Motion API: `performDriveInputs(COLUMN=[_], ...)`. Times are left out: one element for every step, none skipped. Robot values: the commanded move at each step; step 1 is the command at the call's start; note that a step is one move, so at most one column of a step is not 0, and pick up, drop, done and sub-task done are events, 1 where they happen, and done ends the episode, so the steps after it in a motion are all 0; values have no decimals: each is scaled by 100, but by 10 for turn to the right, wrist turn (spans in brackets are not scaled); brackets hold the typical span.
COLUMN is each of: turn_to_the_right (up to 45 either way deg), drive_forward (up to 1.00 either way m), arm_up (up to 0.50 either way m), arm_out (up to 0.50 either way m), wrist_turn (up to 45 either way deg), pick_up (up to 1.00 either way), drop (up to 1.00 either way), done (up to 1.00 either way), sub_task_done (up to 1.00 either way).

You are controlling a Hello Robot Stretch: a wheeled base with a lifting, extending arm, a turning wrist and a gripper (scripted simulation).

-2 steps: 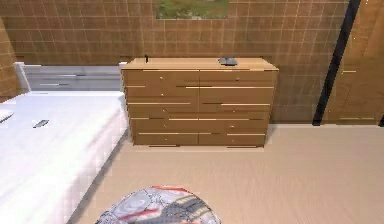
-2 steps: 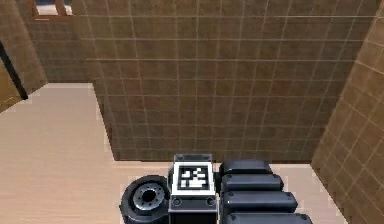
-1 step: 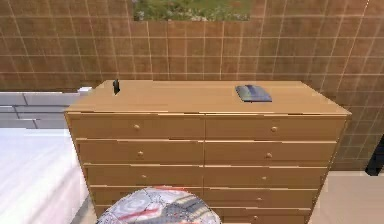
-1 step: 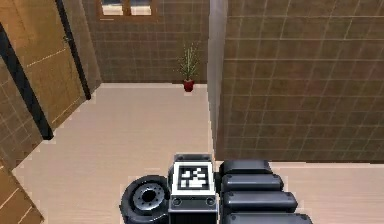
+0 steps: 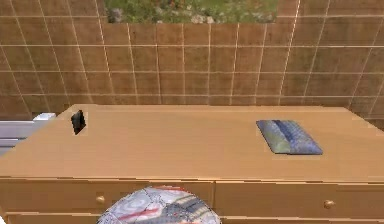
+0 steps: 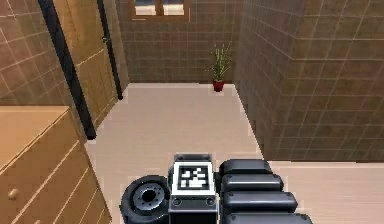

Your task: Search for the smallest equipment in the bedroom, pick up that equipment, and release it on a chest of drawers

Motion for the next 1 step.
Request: performDriveInputs(turn_to_the_right=[150], drive_forward=[0], arm_up=[0], arm_out=[0], wrist_turn=[0], pick_up=[0], drop=[0], done=[0], sub_task_done=[0])
